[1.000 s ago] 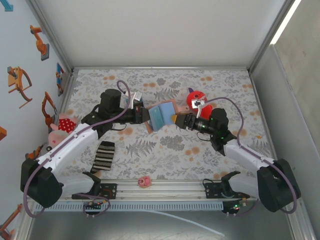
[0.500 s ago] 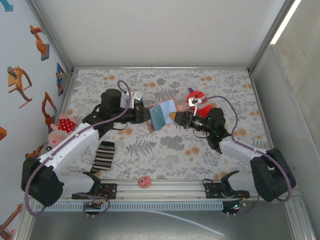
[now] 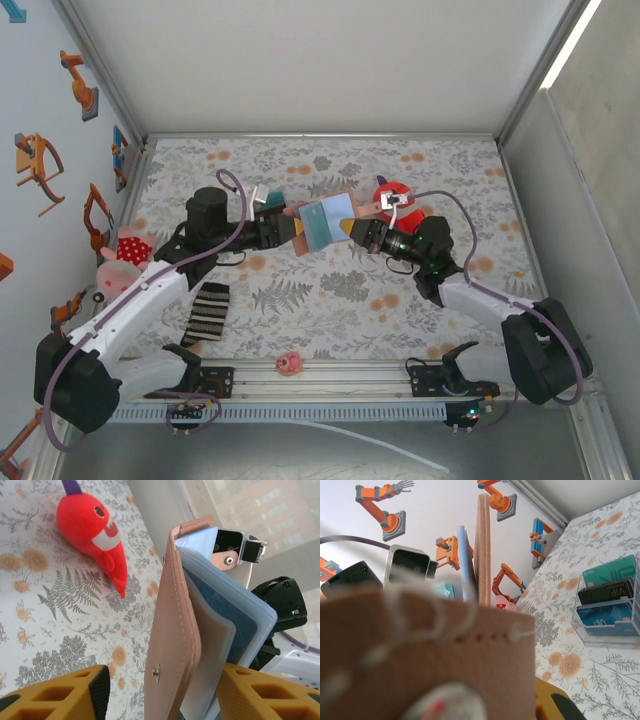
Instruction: Take the credit cards out of the card holder
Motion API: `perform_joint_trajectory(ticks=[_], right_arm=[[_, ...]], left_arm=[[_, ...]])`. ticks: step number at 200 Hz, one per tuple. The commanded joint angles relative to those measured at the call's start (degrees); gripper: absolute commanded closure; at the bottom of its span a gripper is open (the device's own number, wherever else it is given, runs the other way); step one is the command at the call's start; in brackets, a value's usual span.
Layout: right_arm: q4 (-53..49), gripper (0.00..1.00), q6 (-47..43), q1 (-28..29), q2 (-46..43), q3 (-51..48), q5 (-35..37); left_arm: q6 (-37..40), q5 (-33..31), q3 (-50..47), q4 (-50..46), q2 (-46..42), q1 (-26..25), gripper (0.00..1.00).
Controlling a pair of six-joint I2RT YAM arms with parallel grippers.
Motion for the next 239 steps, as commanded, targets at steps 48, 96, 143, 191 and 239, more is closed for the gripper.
perform_joint_trajectory(ticks=[48, 96, 143, 191, 239], right_arm=[[3.70, 1.00, 1.19, 0.11, -3.02, -0.39, 3.21], [3.57, 1.00, 1.48, 0.14, -3.29, -0.35, 3.77], [3.51, 1.00, 2.03, 0.10, -4.11, -0.31, 3.72], [2.71, 1.00, 1.80, 0.09, -4.84, -0.32, 2.99], [1.22, 0.77, 1.07, 0.01, -4.74, 0.83, 1.57]], left_arm=[[-3.37, 0.45, -1.37, 9.70, -0.35, -0.78, 0.14], [-4.59, 0.38, -1.48, 14.40, 0.96, -1.86, 0.08], [-2.79, -0.13, -0.49, 13.16, 3.94, -2.74, 0.21], [-2.24, -0.42, -0.49, 13.60, 5.60, -2.14, 0.58], [-1.59, -0.07, -0.31, 14.17, 6.93, -1.47, 0.87]])
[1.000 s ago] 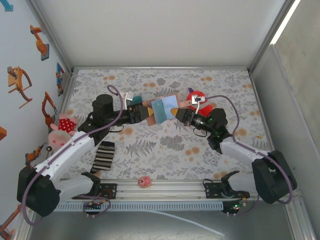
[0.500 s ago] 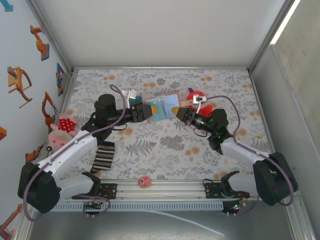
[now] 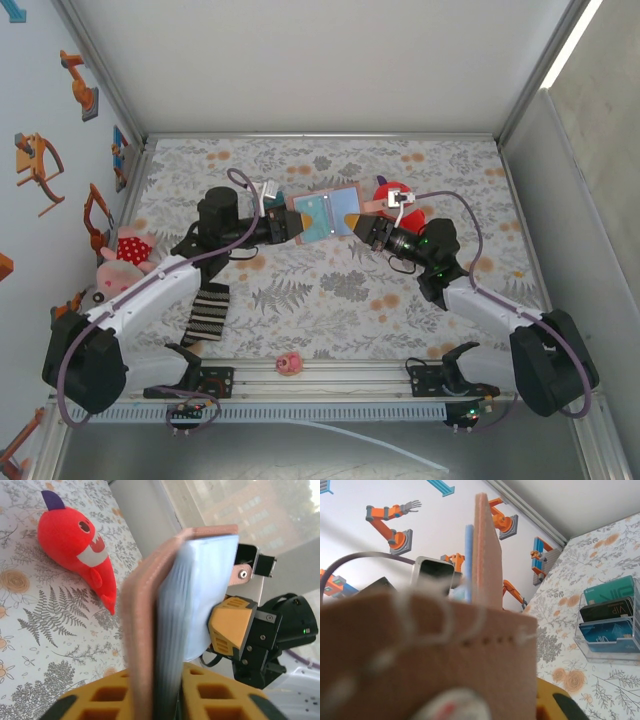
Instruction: Take the credit cards out of the card holder
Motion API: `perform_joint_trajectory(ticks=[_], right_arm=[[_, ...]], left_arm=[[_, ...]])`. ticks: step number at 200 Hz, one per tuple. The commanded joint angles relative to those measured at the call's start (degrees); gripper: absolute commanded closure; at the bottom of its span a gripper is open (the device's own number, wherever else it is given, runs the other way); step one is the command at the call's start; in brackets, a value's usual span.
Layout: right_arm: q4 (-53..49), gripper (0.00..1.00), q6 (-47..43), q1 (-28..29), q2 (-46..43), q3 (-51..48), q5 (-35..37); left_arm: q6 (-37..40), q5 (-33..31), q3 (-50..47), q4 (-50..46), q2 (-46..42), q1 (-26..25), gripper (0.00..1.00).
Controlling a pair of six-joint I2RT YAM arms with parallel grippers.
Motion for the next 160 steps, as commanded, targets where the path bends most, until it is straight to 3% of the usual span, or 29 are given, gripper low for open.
perform_joint_trajectory(ticks=[1, 34, 53, 78, 95, 144, 155, 160], right_arm=[[1.86, 0.76, -0.54, 0.00, -1.23, 1.21, -1.42], [-6.98, 0.55, -4.99, -0.81, -4.35, 2.30, 0.03], [-18.82, 0.46, -10.13, -1.22, -7.81, 3.90, 3.37], [-42.69, 0.33, -19.67, -1.18, -13.84, 8.58, 14.71], [-53.03, 0.27, -23.39, -1.19, -17.34, 10.72, 21.94], [-64.22, 0.21, -24.84, -1.23, -21.84, 12.67, 30.36], [-65.93, 0.03, -24.76, -1.15, -21.67, 13.18, 31.55], [-66.67, 0.01, -24.82, -1.18, -21.57, 13.36, 32.03]], left_arm=[[1.11, 0.35, 1.09, 1.10, 0.77, 0.56, 0.87], [4.31, 1.23, 2.27, -3.74, -0.49, 1.51, 0.94], [6.96, 1.43, 3.05, -7.51, -1.80, 1.91, 0.96], [8.75, 1.23, 3.11, -11.49, -3.13, 2.25, 0.96], [8.84, 0.98, 2.48, -12.44, -3.17, 2.26, 0.96], [7.00, 0.07, -0.89, -13.12, -0.98, 1.50, 0.94], [6.18, -0.33, -1.67, -12.47, -0.50, 0.91, 0.94], [5.84, -0.57, -1.96, -12.14, -0.26, 0.60, 0.94]])
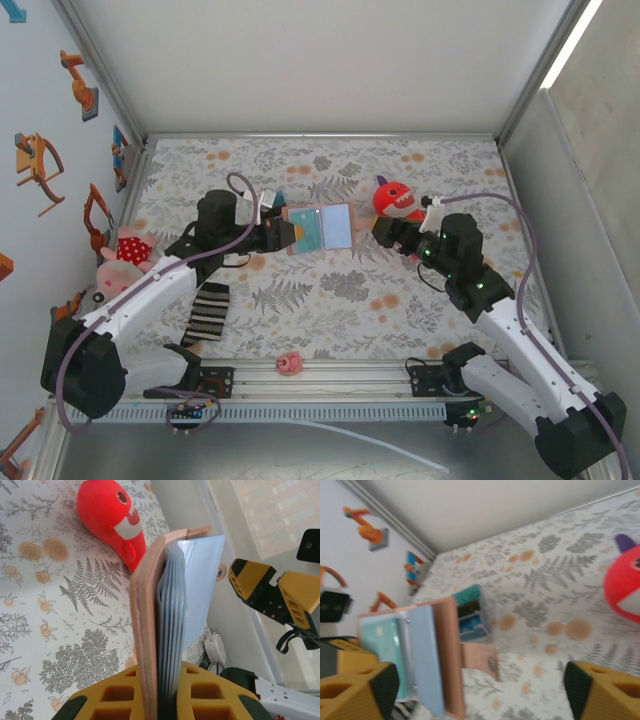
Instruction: Take the credit cards out of the card holder
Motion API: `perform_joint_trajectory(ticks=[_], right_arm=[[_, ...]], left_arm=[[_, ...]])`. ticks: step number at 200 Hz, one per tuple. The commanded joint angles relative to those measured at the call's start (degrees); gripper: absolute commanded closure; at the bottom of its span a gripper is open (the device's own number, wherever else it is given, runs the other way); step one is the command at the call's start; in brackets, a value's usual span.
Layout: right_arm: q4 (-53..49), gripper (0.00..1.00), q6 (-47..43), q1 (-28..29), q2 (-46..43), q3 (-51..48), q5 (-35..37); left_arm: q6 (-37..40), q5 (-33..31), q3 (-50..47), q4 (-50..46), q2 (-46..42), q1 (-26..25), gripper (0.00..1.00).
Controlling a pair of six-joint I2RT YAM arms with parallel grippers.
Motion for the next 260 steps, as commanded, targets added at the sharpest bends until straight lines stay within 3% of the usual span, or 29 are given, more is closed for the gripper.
perform_joint_trajectory(ticks=[1, 61, 199, 260], right_arm=[[-8.56, 0.01, -2.30, -0.05, -0.02, 2.12, 5.95], [-14.07, 0.01, -2.55, 0.03, 4.17, 5.04, 10.76], [-20.41, 0.01, -1.78, 0.50, 8.64, 8.51, 18.14], [-18.13, 0.04, -1.44, 0.58, 12.63, 8.38, 15.01]], left_arm=[[-0.94, -0.19, -1.64, 0.74, 1.07, -1.26, 0.94], [-6.15, -3.16, -6.93, 7.32, 3.83, -4.67, 0.93], [-11.66, -2.29, -9.17, 18.40, 15.86, -4.59, 0.93], [-11.89, -1.45, -9.07, 17.82, 19.67, -4.60, 0.93]])
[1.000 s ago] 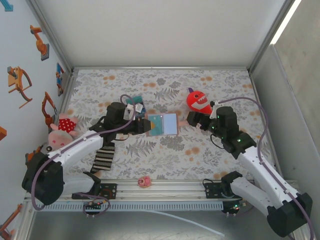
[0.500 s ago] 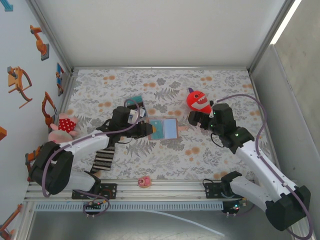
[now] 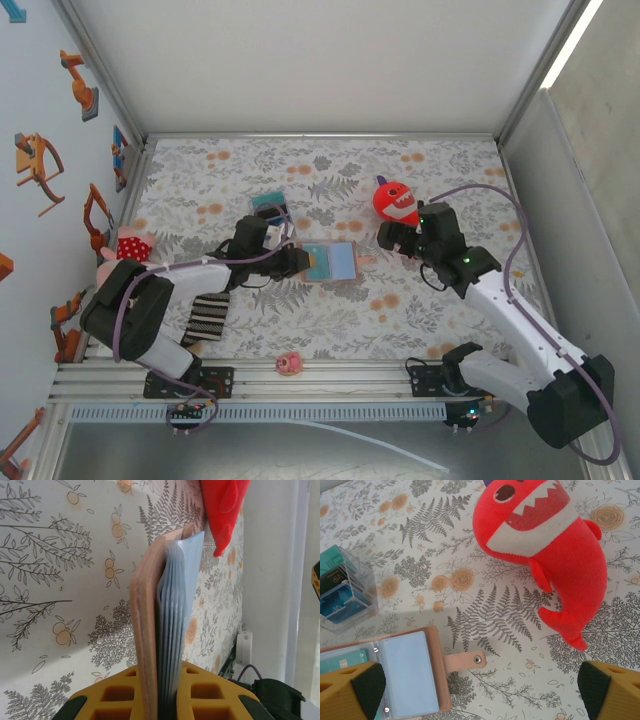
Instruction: Take the credit cards out of the card holder
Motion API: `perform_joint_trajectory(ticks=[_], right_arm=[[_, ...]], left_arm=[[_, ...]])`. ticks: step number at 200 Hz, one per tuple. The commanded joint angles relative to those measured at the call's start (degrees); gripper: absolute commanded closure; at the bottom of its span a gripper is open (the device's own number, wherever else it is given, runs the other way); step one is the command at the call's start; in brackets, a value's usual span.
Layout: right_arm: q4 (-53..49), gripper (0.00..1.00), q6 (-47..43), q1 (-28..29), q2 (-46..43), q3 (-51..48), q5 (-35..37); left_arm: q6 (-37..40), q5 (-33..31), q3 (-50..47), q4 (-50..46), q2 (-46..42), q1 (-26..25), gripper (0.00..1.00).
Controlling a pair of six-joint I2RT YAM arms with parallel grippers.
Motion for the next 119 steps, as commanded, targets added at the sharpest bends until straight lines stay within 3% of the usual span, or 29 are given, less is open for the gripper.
perform_joint_trajectory(ticks=[1, 83, 103, 119], right_arm=[[1.07, 0.04, 0.33, 0.37, 1.01, 1.25, -0.85], [7.27, 0.14, 1.81, 0.47, 6.57, -0.40, -8.67], [9.97, 0.17, 3.50, 0.46, 7.56, -1.74, -10.85], [12.36, 0.20, 5.03, 0.49, 8.94, -3.00, -13.14]], left_arm=[[-0.35, 1.70, -0.02, 1.64, 0.55, 0.07, 0.93], [0.78, 5.17, 2.98, 3.31, 7.78, -0.05, 0.86], [1.20, 5.26, 3.70, 3.20, 9.28, -0.11, 0.81], [2.61, 5.29, 4.45, 1.18, 9.69, 0.01, 0.71]])
